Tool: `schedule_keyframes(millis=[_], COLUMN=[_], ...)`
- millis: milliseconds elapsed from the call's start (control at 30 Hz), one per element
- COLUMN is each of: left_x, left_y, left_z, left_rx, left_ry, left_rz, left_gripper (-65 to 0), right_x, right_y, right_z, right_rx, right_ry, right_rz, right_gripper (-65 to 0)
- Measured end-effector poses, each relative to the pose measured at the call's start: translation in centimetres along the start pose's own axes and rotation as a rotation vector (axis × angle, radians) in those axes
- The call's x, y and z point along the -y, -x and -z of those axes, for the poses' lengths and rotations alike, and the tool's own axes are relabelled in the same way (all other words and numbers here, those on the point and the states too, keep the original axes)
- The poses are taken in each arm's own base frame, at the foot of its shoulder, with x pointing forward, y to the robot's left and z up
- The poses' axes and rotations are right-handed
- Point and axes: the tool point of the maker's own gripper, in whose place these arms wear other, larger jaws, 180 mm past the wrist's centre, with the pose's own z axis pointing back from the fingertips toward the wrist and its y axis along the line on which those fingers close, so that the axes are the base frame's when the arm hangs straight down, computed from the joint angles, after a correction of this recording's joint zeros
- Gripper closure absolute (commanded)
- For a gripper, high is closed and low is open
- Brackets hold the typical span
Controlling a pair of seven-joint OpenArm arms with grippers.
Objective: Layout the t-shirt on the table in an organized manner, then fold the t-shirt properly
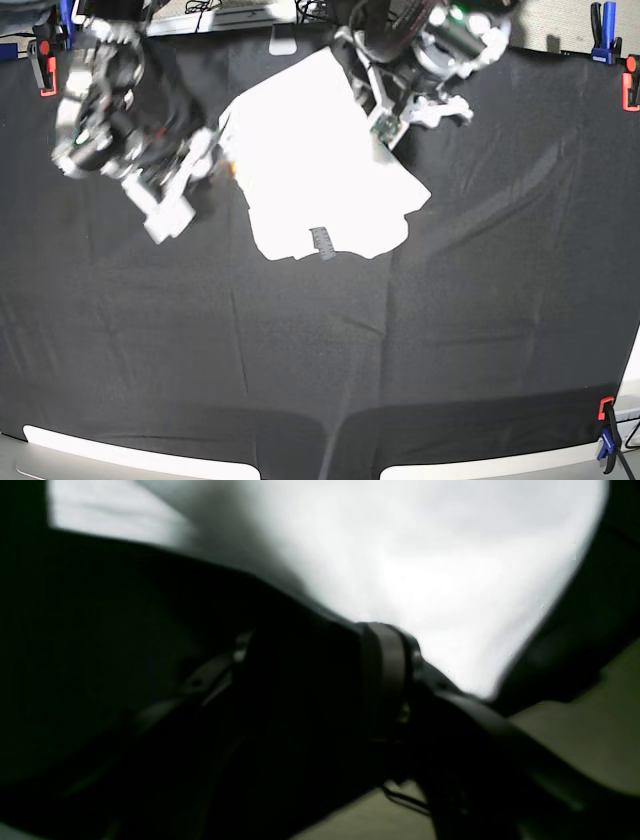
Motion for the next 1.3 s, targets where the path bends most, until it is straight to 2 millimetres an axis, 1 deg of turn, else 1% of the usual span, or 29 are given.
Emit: schedule_keyframes(millis=[33,100,167,233,300,400,467,600,667,700,767,833,933,1067,1133,1233,1300], left_x=[-0.6,-1.6,-2.1,-2.5,-3.0,-4.4,-5.1,-7.6,-8.3,-8.4,-8.1,-8.0,-8.1,-8.3,-8.3,-8.3,-8.3], left_y=[-0.3,-0.4,0.3,1.0,0.8,-0.7,-1.7,-5.4,-6.1,-5.7,-5.1,-4.9,-4.4,-4.1,-4.2,-4.2,-4.2], left_z=[0.3,1.1,2.4,3.8,4.8,5.5,5.6,5.7,5.6,5.6,5.7,5.7,5.7,5.6,5.6,5.6,5.6], left_rx=[0.016,0.009,-0.024,-0.062,-0.067,-0.052,-0.044,0.017,0.009,-0.01,-0.035,-0.036,-0.066,-0.084,-0.08,-0.08,-0.08], left_ry=[-0.027,-0.054,-0.046,-0.019,-0.003,-0.029,-0.043,-0.103,-0.12,-0.121,-0.115,-0.111,-0.116,-0.124,-0.123,-0.124,-0.124], left_rz=[0.025,0.061,0.086,0.075,0.067,0.085,0.099,0.134,0.142,0.14,0.137,0.135,0.136,0.139,0.139,0.14,0.139], left_gripper=[-26.0,-26.0,-26.0,-26.0,-26.0,-26.0,-26.0,-26.0,-26.0,-26.0,-26.0,-26.0,-26.0,-26.0,-26.0,-26.0,-26.0], right_x=[-0.5,-1.1,-1.6,-2.3,-2.9,-3.6,-4.5,-6.9,-7.6,-7.5,-7.2,-6.2,-3.4,0.6,2.3,4.2,4.5], right_y=[0.9,1.5,2.2,2.7,3.2,3.2,3.2,3.2,3.1,2.9,2.8,2.5,1.9,1.0,0.0,-2.2,-3.6], right_z=[0.2,0.4,0.5,0.5,0.6,0.7,0.7,1.3,1.6,1.7,1.7,1.7,1.1,-0.3,-1.1,-2.2,-2.5], right_rx=[-0.022,-0.025,-0.03,-0.028,-0.029,-0.018,-0.011,-0.011,-0.018,-0.016,-0.018,-0.021,-0.02,-0.003,0.027,0.076,0.109], right_ry=[-0.009,-0.023,-0.035,-0.057,-0.08,-0.111,-0.148,-0.227,-0.244,-0.241,-0.225,-0.19,-0.092,0.031,0.073,0.123,0.124], right_rz=[-0.002,-0.003,0.002,0.011,0.022,0.035,0.047,0.037,0.021,0.016,0.002,-0.014,-0.019,0.011,0.03,0.04,0.036], right_gripper=[-23.5,-23.5,-23.5,-23.5,-23.5,-23.5,-23.5,-23.5,-23.5,-23.5,-23.5,-23.5,-23.5,-23.5,-23.5,-23.6,-23.6])
